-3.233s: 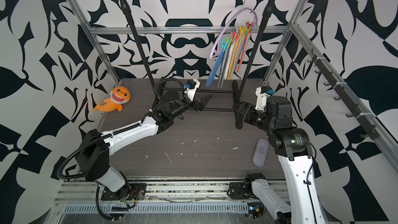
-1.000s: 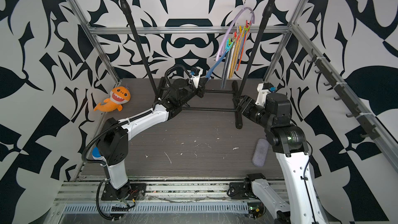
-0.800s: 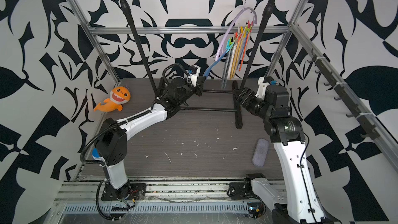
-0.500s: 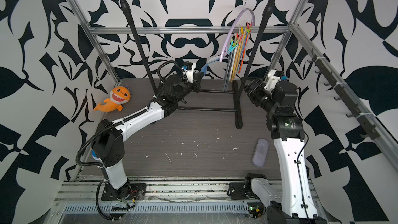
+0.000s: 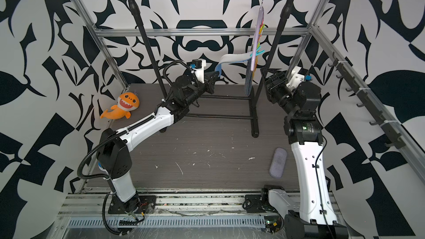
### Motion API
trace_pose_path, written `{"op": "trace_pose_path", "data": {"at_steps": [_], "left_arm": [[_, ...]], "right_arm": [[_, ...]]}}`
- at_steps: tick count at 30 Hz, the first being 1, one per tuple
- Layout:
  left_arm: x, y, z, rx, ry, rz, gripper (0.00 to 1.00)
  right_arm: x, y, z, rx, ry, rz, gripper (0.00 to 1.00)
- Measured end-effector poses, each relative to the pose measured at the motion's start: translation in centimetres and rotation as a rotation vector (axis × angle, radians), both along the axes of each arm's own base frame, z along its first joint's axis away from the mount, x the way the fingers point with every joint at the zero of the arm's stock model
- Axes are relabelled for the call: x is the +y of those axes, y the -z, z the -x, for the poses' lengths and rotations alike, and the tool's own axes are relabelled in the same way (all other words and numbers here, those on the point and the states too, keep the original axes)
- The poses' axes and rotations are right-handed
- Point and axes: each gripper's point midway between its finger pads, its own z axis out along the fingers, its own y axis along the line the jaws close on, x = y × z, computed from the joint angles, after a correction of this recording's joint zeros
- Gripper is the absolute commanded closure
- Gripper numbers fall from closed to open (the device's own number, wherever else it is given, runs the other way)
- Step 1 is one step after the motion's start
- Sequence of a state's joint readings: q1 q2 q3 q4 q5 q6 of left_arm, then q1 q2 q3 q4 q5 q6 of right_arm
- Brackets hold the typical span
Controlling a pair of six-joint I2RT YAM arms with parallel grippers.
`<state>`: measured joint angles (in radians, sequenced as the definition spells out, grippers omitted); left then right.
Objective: Take the shoe insoles off the hanger
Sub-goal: Remove the insole from the hanger, then open the clamp at the hanger.
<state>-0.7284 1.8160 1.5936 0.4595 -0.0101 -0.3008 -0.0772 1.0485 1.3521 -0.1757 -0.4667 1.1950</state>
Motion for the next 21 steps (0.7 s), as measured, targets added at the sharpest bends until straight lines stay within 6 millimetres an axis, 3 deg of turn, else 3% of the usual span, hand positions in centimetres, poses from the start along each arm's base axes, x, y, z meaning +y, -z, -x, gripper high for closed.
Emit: {"op": "trace_pose_path", "data": {"at_steps": [5, 10, 21], "left_arm": [[0.0, -0.3, 0.0, 0.012, 0.005, 0.017, 1.00], [0.3, -1.1, -0.1, 0.010, 0.003, 0.038, 1.00], [0.7, -1.6, -0.5, 0.016, -0.001, 0.072, 1.00]], "right_arm": [[-0.3, -1.5, -0.9, -0.024, 0.006, -0.029, 0.40], [-0.4, -3.2, -1.7, -0.048, 0.004, -0.045, 0.33], [-0.4, -6.5, -3.5, -0.098, -0.011, -0.065, 0.31]]}}
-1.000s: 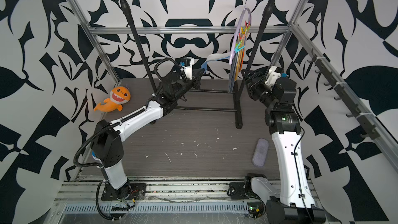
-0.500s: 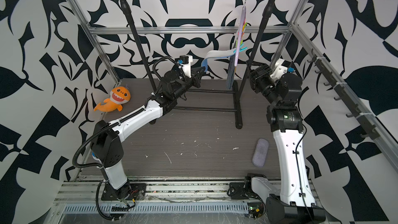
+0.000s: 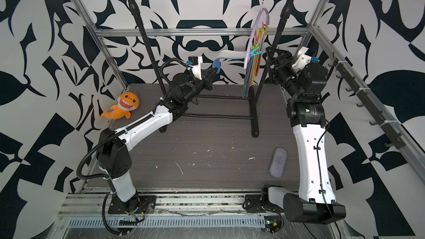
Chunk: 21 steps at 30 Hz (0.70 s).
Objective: Take the shoe insoles off the hanger
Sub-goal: Open the clamp at the hanger.
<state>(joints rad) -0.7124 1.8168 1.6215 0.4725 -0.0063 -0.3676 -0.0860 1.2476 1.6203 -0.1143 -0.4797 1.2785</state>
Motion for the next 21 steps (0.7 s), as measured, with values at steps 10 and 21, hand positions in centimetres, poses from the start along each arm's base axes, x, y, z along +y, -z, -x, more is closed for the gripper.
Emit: {"op": "trace_pose_path", "data": {"at_steps": [10, 21], "left_arm": [[-0.3, -1.5, -0.4, -0.026, 0.004, 0.035, 1.00], [-0.5, -1.7, -0.6, -0.033, 0.004, 0.041, 1.00]], "right_arm": [[0.0, 1.4, -2.7, 0.053, -0.021, -0.045, 0.37], [0.0, 0.8, -3.0, 0.045, -0.022, -0.054, 0.37]]}}
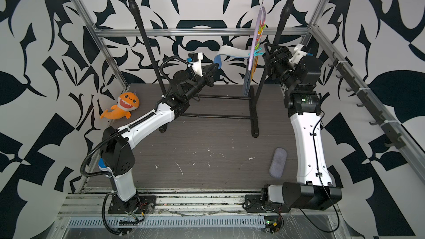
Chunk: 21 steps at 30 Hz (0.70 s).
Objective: Take the shoe insoles off the hanger
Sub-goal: Open the clamp at the hanger.
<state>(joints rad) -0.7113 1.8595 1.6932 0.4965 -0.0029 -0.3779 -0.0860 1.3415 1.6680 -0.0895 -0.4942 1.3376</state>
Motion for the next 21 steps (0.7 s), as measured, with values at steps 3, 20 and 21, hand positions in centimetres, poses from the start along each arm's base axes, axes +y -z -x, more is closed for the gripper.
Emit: {"op": "trace_pose_path", "data": {"at_steps": [3, 20, 21], "left_arm": [[0.00, -0.06, 0.00, -0.001, 0.000, 0.001, 1.00], [0.03, -0.84, 0.15, -0.017, 0.003, 0.008, 1.00], [0.03, -0.83, 0.14, -0.017, 0.003, 0.007, 1.00]], "right_arm": [[-0.01, -0.05, 0.00, 0.000, 0.000, -0.003, 0.39], [-0.01, -0.04, -0.27, 0.009, -0.005, -0.036, 0.37], [0.05, -0.04, -0.26, 0.010, -0.007, -0.038, 0.38]]}}
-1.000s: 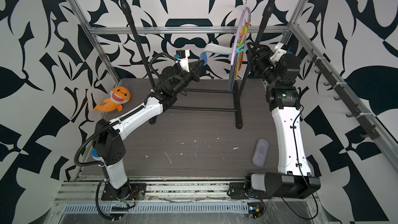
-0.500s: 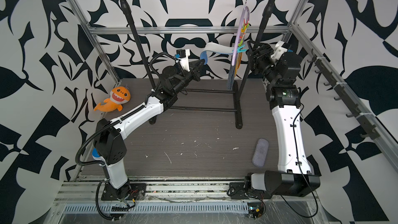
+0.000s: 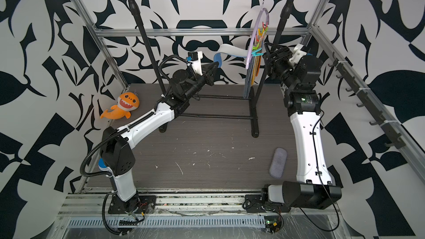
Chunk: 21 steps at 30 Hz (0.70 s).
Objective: Take the shoe insoles off the hanger
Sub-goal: Open the clamp at the hanger.
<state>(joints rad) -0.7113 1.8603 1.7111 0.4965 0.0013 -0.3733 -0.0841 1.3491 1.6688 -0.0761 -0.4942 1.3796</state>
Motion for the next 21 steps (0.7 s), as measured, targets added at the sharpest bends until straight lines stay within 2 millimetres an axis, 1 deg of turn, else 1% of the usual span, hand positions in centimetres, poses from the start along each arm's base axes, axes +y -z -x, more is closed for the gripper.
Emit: {"op": "trace_pose_path", "data": {"at_steps": [6, 12, 16, 21], "left_arm": [[0.0, 0.0, 0.0, -0.002, -0.001, -0.001, 1.00], [0.0, 0.0, 0.0, -0.003, -0.001, -0.002, 1.00], [0.0, 0.0, 0.0, -0.004, -0.001, -0.002, 1.00], [0.0, 0.0, 0.0, -0.006, -0.002, -0.003, 1.00]], "right_arm": [[0.9, 0.1, 0.0, 0.005, -0.022, -0.006, 0.42], [2.1, 0.2, 0.1, 0.007, -0.047, -0.007, 0.43], [2.0, 0.4, -0.2, 0.013, -0.037, -0.008, 0.45], [1.7, 0.8, -0.6, 0.022, -0.019, 0.001, 0.51]]}}
